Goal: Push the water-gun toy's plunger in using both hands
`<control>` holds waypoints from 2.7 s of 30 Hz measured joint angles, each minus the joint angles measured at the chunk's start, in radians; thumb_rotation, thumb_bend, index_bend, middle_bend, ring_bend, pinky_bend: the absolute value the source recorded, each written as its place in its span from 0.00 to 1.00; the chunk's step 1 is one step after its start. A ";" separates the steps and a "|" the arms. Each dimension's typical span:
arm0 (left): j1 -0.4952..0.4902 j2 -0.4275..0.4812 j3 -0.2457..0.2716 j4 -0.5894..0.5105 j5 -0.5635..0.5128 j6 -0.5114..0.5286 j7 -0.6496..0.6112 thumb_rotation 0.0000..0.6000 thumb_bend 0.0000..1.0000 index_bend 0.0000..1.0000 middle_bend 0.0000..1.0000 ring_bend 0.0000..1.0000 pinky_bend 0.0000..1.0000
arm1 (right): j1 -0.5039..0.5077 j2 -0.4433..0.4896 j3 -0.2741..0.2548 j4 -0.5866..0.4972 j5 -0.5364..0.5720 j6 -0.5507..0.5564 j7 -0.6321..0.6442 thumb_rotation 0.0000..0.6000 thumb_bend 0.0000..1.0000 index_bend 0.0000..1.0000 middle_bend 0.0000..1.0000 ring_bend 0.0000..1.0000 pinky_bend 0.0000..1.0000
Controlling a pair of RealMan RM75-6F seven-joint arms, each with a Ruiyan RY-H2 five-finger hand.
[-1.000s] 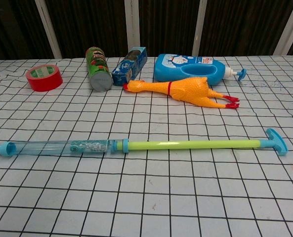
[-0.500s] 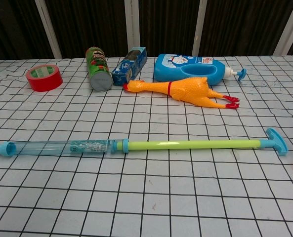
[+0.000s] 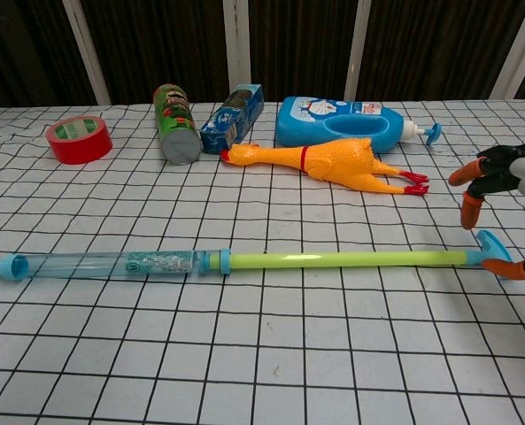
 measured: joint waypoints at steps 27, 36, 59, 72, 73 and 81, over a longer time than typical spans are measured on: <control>-0.006 -0.001 0.000 -0.008 0.004 -0.006 0.004 1.00 0.09 0.03 0.00 0.00 0.00 | 0.116 -0.173 0.069 0.213 0.233 -0.055 -0.135 1.00 0.32 0.48 0.20 0.00 0.00; -0.004 -0.001 -0.002 -0.012 0.005 0.003 -0.002 1.00 0.09 0.04 0.00 0.00 0.00 | 0.128 -0.156 0.057 0.202 0.269 -0.055 -0.155 1.00 0.36 0.48 0.20 0.00 0.00; -0.002 -0.002 -0.004 -0.004 0.008 0.010 -0.008 1.00 0.09 0.04 0.00 0.00 0.00 | 0.143 -0.154 0.022 0.216 0.328 -0.038 -0.175 1.00 0.42 0.59 0.20 0.00 0.00; -0.009 -0.003 -0.006 -0.010 0.008 0.001 0.003 1.00 0.10 0.06 0.00 0.00 0.00 | 0.152 -0.138 0.017 0.192 0.325 -0.026 -0.165 1.00 0.48 0.65 0.20 0.00 0.00; -0.012 -0.003 -0.008 -0.014 0.007 -0.003 0.006 1.00 0.12 0.06 0.01 0.00 0.00 | 0.153 -0.135 0.016 0.188 0.325 -0.025 -0.164 1.00 0.48 0.65 0.20 0.00 0.00; -0.062 0.006 -0.046 -0.085 -0.050 -0.079 0.102 1.00 0.17 0.14 0.08 0.00 0.00 | 0.153 -0.116 0.010 0.158 0.322 -0.015 -0.161 1.00 0.48 0.65 0.20 0.00 0.00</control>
